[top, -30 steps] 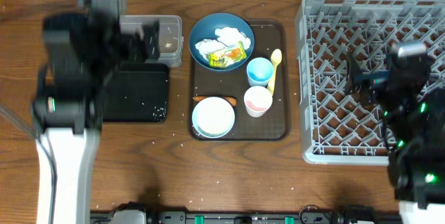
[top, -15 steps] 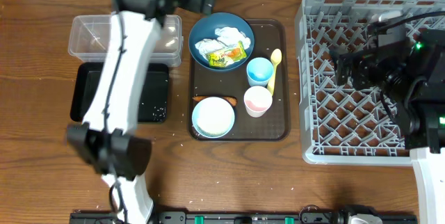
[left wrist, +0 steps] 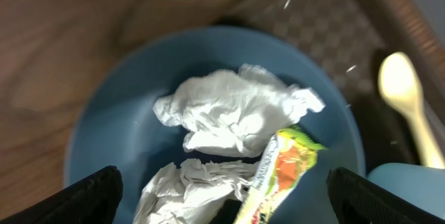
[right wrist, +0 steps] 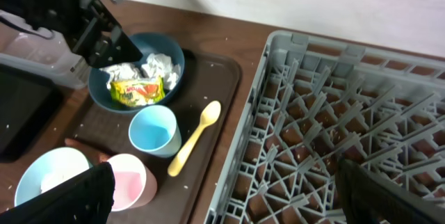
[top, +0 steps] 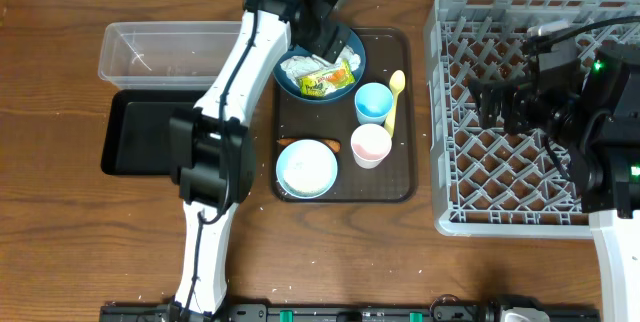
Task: Sort waste into correct bins and load items into the dishwasher rack
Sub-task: 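Reach the left gripper into the blue bowl and grasp the white tissue, then carry the tissue with the left gripper and drop it into the clear bin, then grasp the second white tissue in the blue bowl with the left gripper, then drop the tissue into the clear bin with the left gripper, then grasp the green snack wrapper on the tray with the left gripper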
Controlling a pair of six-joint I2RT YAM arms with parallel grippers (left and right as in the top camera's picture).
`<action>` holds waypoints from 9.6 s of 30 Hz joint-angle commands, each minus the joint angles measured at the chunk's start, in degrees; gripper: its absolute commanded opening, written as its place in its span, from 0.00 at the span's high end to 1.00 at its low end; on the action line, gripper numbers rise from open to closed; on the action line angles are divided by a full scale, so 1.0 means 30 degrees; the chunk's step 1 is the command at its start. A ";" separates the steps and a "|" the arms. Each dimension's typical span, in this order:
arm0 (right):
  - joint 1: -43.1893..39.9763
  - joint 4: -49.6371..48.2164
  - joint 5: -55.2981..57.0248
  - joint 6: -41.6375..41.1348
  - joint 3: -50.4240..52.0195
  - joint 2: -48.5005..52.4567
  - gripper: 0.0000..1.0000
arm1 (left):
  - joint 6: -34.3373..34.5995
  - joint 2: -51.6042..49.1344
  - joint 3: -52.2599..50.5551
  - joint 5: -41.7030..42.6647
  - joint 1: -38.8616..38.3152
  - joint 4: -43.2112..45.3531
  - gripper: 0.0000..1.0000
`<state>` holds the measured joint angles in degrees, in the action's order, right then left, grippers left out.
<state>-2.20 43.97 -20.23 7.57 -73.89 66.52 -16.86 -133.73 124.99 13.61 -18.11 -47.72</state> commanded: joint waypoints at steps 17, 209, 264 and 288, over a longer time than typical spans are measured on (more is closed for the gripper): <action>-0.0029 0.1042 0.0612 -0.0058 -0.0342 0.0051 0.01 | -0.2929 -0.2667 -0.0146 -0.1406 0.0131 -0.0845 0.04; -0.0029 0.2004 0.0736 -0.0066 -0.0335 0.0066 0.01 | 0.5391 -0.3789 -0.0335 -0.2324 -0.0168 0.1435 0.90; -0.0029 0.1982 0.0736 -0.0073 -0.0335 0.0066 0.01 | 0.8976 0.4226 -0.3322 -0.3424 0.6317 -0.1020 0.44; -0.0029 0.2149 0.0736 -0.0073 -0.0335 0.0066 0.01 | 1.5409 0.5486 -0.8102 -0.2769 0.1392 -0.3628 0.34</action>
<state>-2.20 50.30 -18.20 7.57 -73.89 66.67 26.41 -117.23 102.54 7.25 -13.93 -60.71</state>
